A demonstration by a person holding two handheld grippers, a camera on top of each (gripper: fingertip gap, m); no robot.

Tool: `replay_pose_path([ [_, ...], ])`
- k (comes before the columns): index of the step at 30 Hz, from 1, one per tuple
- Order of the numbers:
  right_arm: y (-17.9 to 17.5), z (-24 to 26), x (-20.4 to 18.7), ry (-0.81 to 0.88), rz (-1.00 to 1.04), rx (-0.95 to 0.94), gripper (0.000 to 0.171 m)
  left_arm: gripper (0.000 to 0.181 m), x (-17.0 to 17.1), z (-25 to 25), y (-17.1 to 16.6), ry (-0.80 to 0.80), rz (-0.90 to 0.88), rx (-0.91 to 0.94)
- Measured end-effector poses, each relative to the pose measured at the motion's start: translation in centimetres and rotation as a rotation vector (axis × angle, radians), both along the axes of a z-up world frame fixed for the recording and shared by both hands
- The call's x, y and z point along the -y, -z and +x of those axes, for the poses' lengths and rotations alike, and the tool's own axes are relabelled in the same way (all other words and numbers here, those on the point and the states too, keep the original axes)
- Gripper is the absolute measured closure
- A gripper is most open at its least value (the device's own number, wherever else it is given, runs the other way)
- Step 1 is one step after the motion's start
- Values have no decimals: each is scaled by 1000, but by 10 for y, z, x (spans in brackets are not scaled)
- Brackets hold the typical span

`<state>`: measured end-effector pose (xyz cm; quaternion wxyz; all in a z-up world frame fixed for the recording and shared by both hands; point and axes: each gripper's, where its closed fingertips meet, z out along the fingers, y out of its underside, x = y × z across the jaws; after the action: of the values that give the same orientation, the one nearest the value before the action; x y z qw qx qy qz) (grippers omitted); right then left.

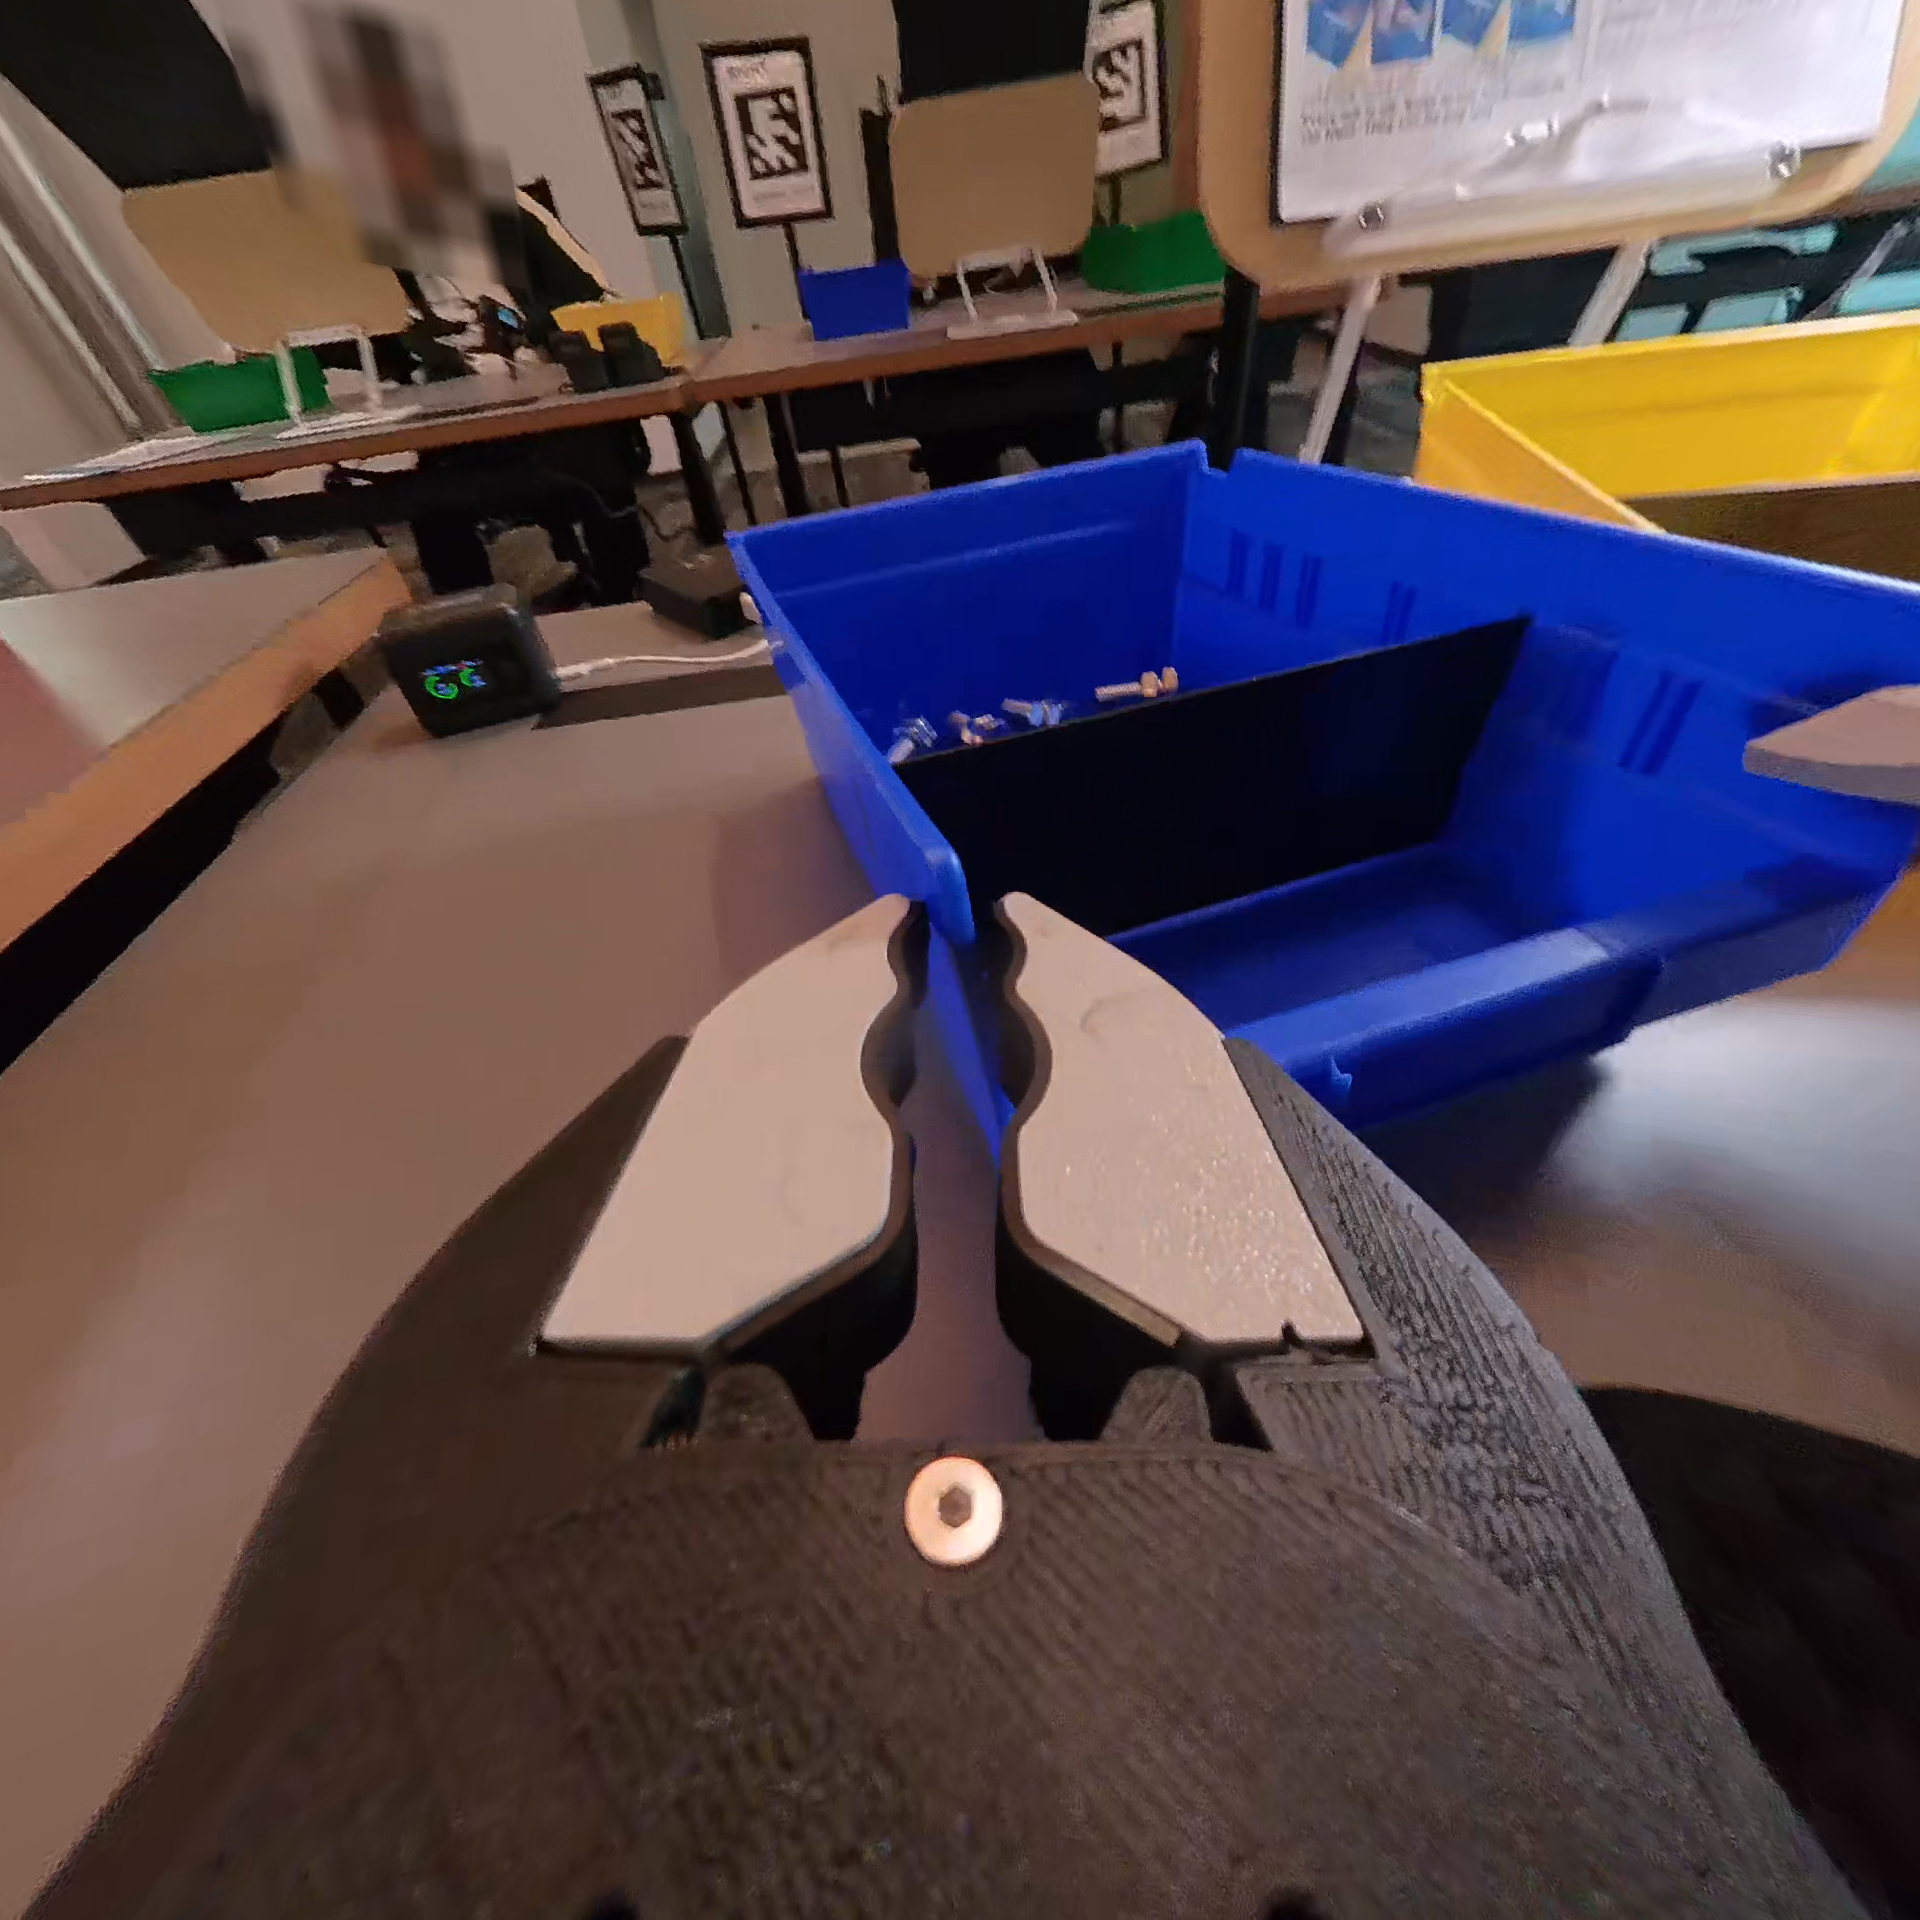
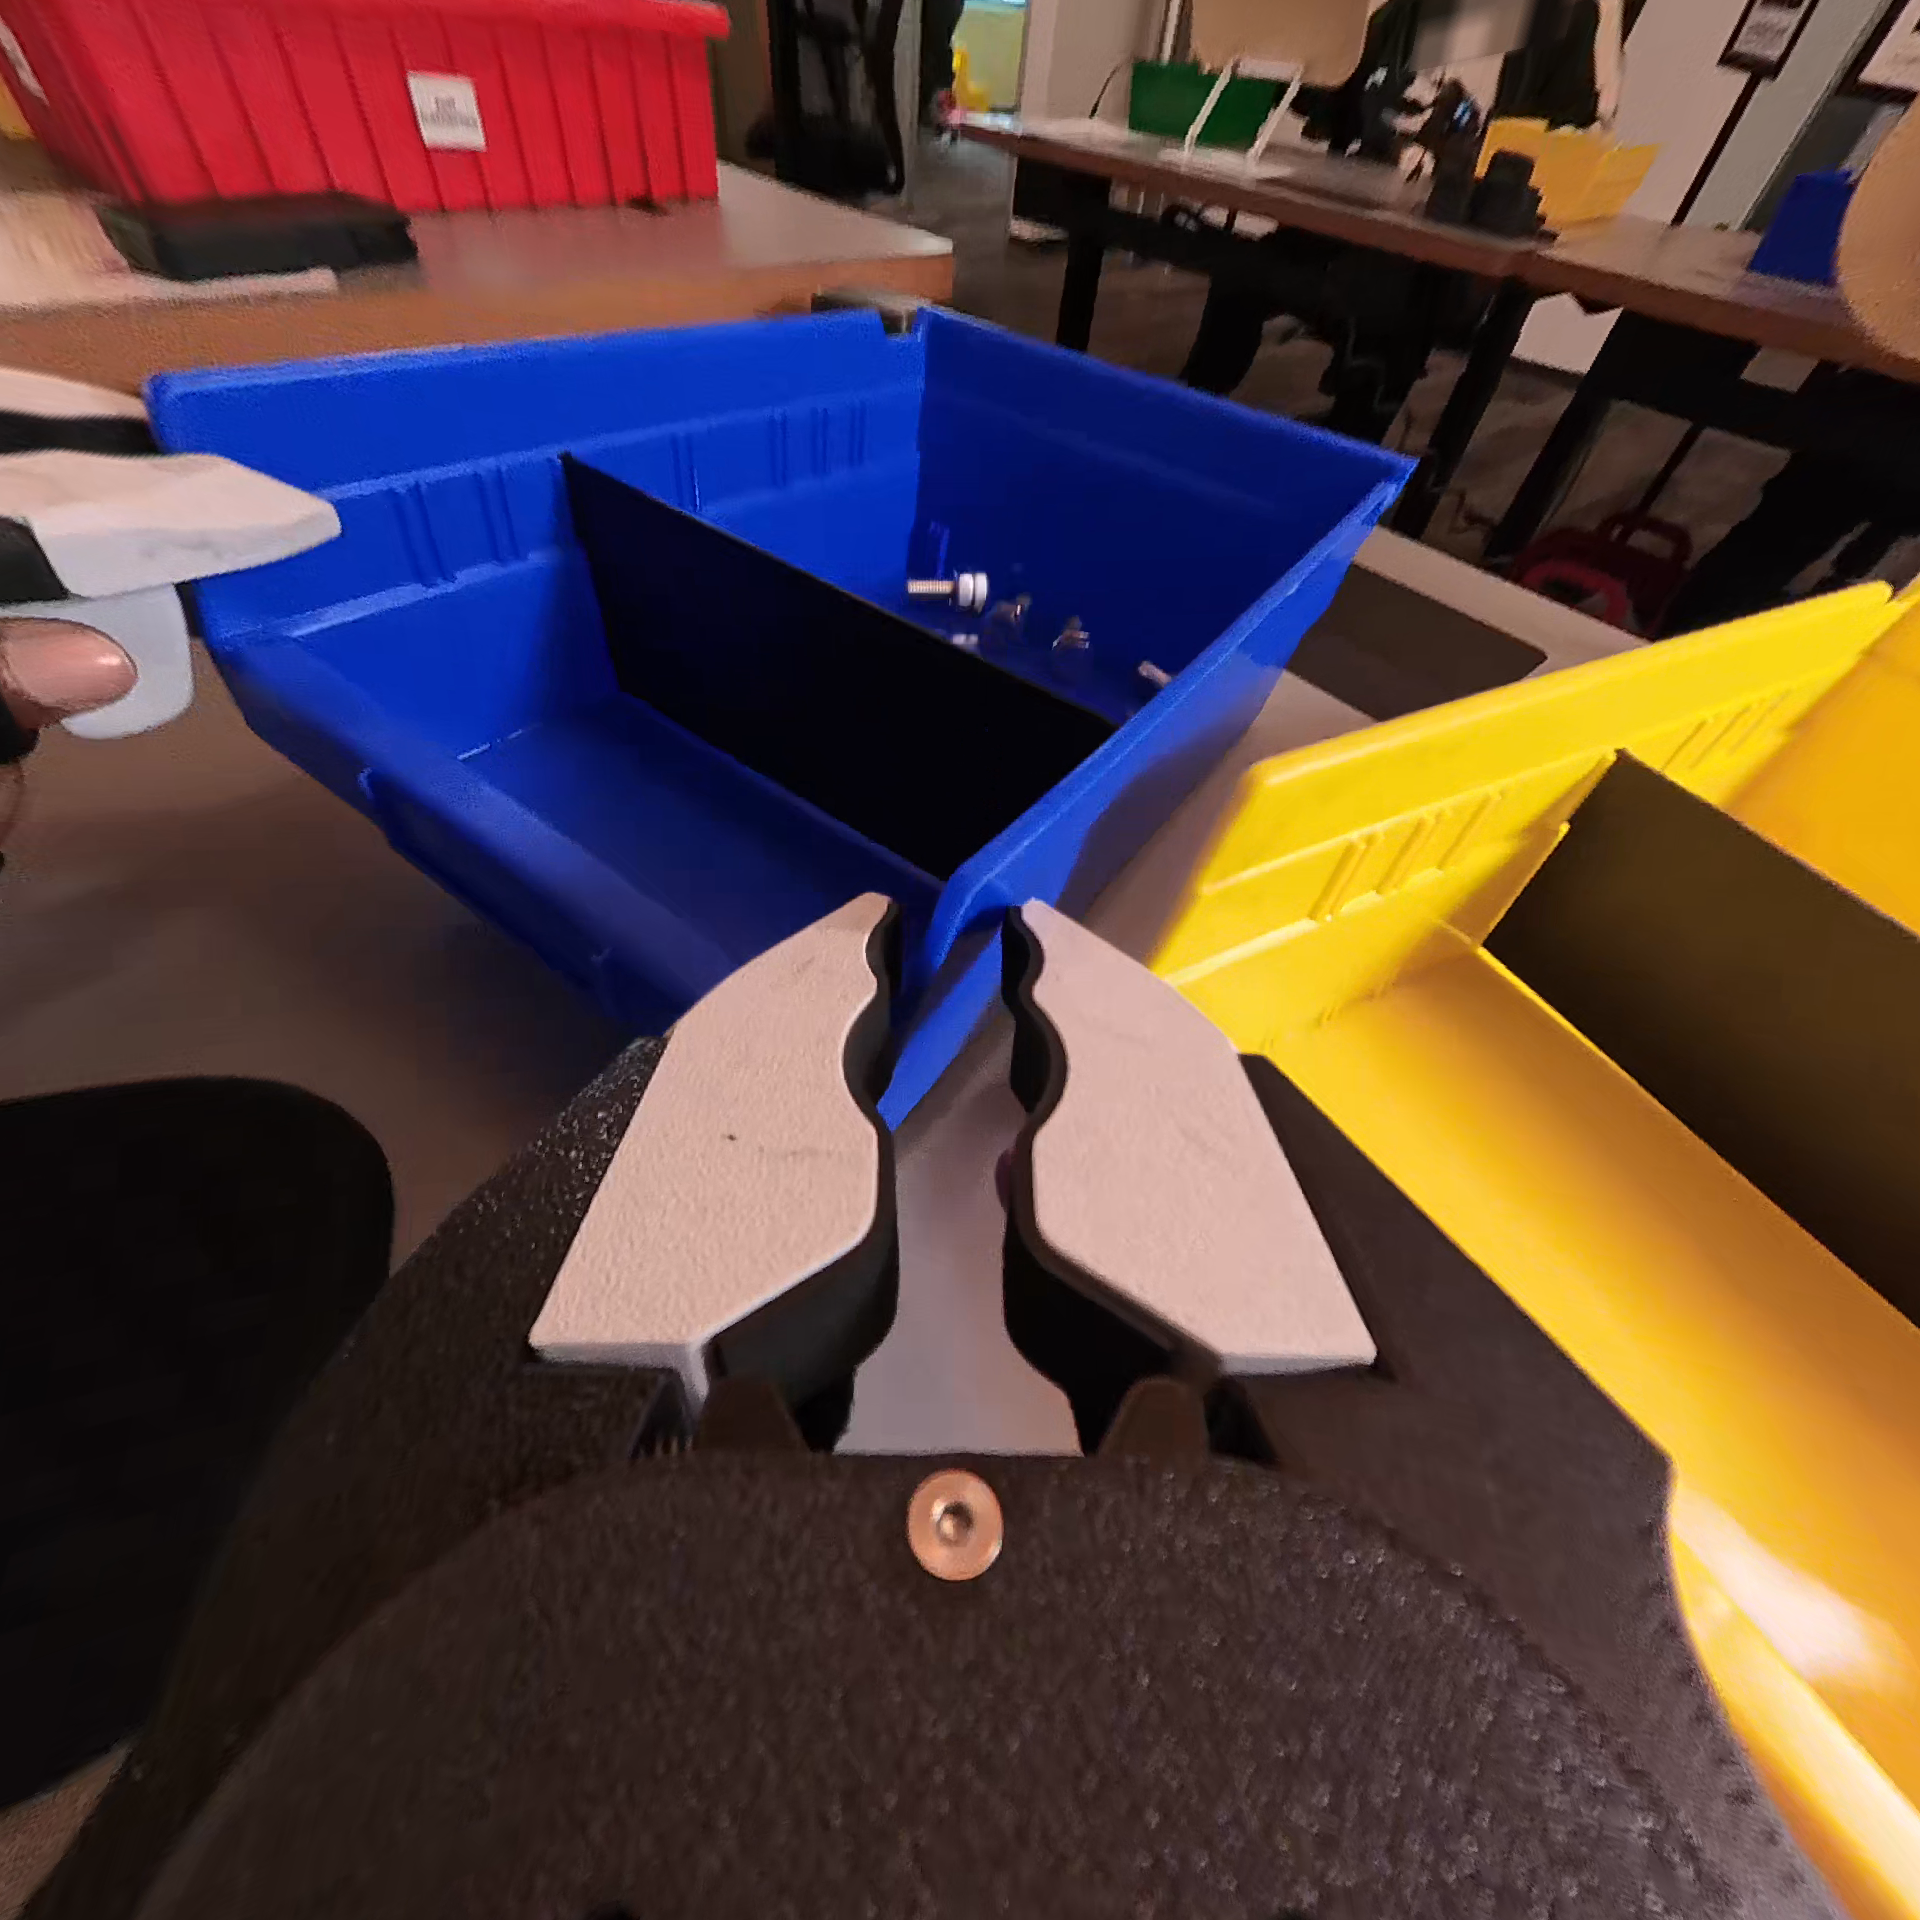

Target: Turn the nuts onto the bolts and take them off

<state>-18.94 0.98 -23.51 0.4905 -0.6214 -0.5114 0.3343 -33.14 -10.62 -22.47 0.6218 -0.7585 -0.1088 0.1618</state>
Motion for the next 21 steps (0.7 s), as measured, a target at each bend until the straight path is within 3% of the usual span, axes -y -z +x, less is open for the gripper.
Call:
replay_pose_path([
  [3, 15, 11, 1, -75, -51, 115, 146, 161, 0, 9, 10, 87, -75, 7],
  [7, -3, 46, -2, -153, -26, 177, 132, 154, 11, 17, -31, 137, -43, -149],
  [11, -2, 79, -34, -159, 125, 394, 125, 144, -7, 64, -40, 352, -245, -265],
  [15, 29, 86, -53, -196, 193, 656, 116, 133, -34, 105, 8, 561, -569, -329],
  [18, 53, 78, -64, -191, 272, 798, 118, 127, -51, 105, 54, 616, -794, -376],
  [21, 59, 76, -77, -152, 331, 832, 136, 144, -59, 104, 80, 669, -926, -399],
])
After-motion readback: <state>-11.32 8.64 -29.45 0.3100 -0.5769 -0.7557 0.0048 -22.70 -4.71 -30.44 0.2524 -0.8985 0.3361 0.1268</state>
